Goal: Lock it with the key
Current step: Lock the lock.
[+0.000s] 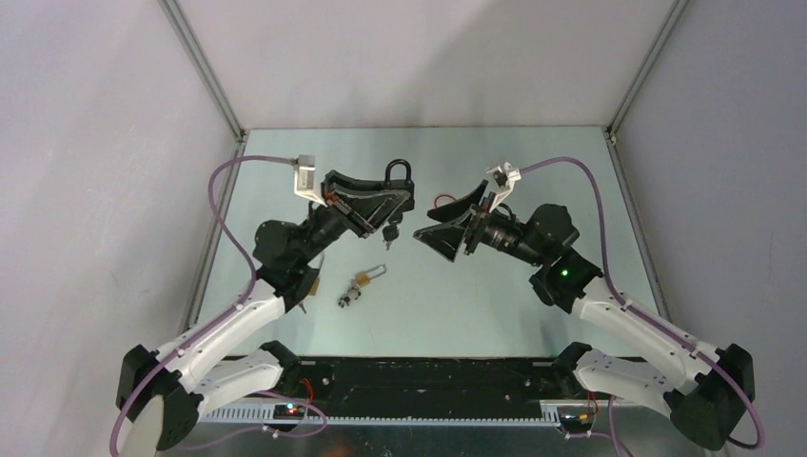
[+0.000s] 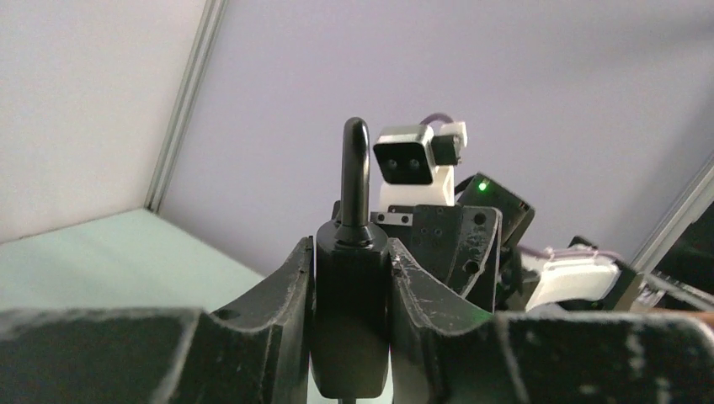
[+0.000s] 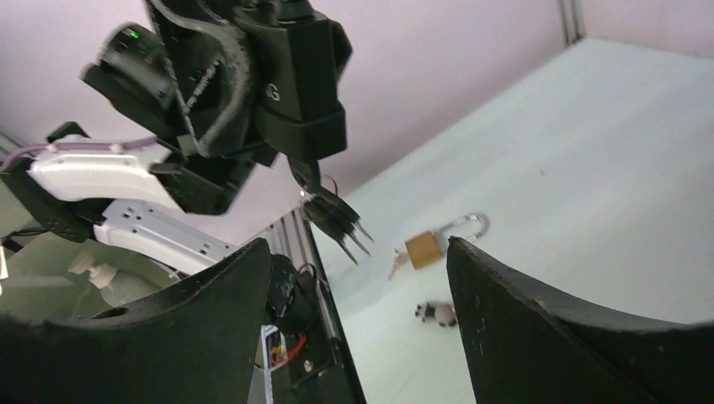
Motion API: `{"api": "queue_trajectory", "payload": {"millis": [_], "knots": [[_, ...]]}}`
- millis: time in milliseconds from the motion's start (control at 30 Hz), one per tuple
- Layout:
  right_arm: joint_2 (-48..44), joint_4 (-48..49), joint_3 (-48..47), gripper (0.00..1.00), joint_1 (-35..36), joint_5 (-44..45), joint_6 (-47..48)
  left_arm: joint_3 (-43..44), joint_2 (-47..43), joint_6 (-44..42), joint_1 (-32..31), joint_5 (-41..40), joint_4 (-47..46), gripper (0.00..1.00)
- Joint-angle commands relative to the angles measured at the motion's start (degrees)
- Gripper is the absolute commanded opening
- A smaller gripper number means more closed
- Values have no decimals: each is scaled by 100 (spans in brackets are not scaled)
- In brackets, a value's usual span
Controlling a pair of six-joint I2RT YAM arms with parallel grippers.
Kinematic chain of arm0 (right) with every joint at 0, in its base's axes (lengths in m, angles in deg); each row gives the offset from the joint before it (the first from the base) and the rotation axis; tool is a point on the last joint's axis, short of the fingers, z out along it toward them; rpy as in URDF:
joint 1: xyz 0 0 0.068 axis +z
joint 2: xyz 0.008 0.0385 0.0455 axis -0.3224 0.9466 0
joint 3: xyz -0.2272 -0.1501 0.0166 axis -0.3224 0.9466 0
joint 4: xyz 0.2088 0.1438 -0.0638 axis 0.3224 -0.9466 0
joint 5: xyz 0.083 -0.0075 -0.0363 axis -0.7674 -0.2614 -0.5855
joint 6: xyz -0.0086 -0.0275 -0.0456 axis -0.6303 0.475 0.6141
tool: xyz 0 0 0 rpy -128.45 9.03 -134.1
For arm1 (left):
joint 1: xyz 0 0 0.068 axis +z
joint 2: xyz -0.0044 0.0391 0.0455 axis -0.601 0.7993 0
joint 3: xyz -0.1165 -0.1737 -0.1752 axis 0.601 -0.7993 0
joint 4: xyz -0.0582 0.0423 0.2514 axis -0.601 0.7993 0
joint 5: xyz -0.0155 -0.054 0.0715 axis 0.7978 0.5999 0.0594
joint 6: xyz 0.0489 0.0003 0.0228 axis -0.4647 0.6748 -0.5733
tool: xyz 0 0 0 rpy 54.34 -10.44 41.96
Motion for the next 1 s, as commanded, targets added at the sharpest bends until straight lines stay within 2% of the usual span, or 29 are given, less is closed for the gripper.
{"api": "queue_trajectory", "payload": {"millis": [0, 100, 267, 433, 500, 800, 967], "knots": [[267, 1372, -263, 80, 147, -101, 10, -135, -26, 685, -46, -557, -2007, 0], [585, 1575, -512, 80, 157, -467, -127, -180, 53, 938, -44, -534, -2343, 0], [943, 1756, -778, 72, 170, -818, -255, -189, 154, 1184, -41, -464, -2801, 0], [1219, 1942, -1005, 56, 194, -1219, -334, -197, 212, 1305, -44, -349, -2985, 0], [1280, 1951, -1066, 54, 204, -1296, -322, -196, 231, 1319, -43, -243, -2995, 0], [1415, 1821, -1285, 61, 313, -1487, -80, -126, 303, 1314, -42, -34, -3096, 0], [1585, 1620, -1519, 53, 393, -1609, -12, -72, 345, 1366, -39, 122, -3160, 0]]}}
